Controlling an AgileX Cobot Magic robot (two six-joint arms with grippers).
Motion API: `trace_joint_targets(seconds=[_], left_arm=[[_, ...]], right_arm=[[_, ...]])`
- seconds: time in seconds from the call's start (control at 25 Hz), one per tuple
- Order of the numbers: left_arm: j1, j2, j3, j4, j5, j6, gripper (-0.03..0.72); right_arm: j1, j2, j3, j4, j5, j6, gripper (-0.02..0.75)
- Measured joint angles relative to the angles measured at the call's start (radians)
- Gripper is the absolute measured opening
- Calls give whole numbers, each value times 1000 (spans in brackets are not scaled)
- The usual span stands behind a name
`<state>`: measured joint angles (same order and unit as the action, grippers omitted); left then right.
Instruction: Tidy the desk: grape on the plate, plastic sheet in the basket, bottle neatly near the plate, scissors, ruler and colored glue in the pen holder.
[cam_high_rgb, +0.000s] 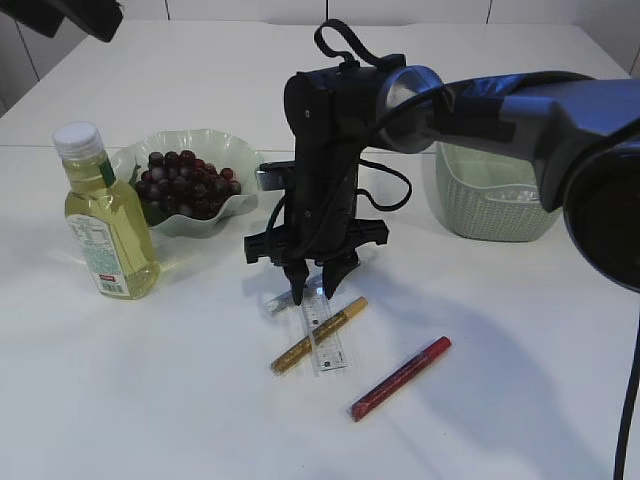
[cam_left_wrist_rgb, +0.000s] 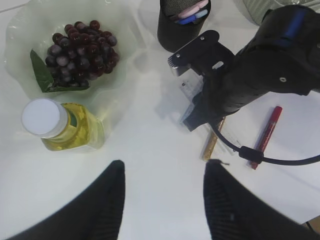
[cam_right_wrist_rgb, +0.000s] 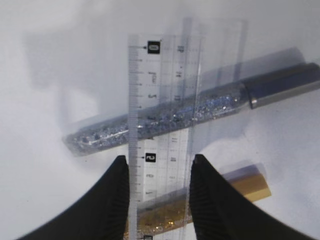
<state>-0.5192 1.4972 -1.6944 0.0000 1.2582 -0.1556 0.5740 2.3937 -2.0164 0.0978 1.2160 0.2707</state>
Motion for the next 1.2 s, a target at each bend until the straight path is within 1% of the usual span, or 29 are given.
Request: trace_joint_targets(seconds=[0.36,0.56,0.76,1.04,1.2], left_arm=[[0,0,0,0,0,0,372],[0,0,0,0,0,0,372],[0,0,0,0,0,0,372],[0,0,0,0,0,0,372],[0,0,0,0,0,0,372]], right_arm=[[0,0,0,17,0,-3,300],[0,-32,0,-14,0,-6,300],[2,-48,-1,-16,2,-6,300],[41,-96,-1,-83,2,-6,300],[54,-140,35,-109,4,-6,300]])
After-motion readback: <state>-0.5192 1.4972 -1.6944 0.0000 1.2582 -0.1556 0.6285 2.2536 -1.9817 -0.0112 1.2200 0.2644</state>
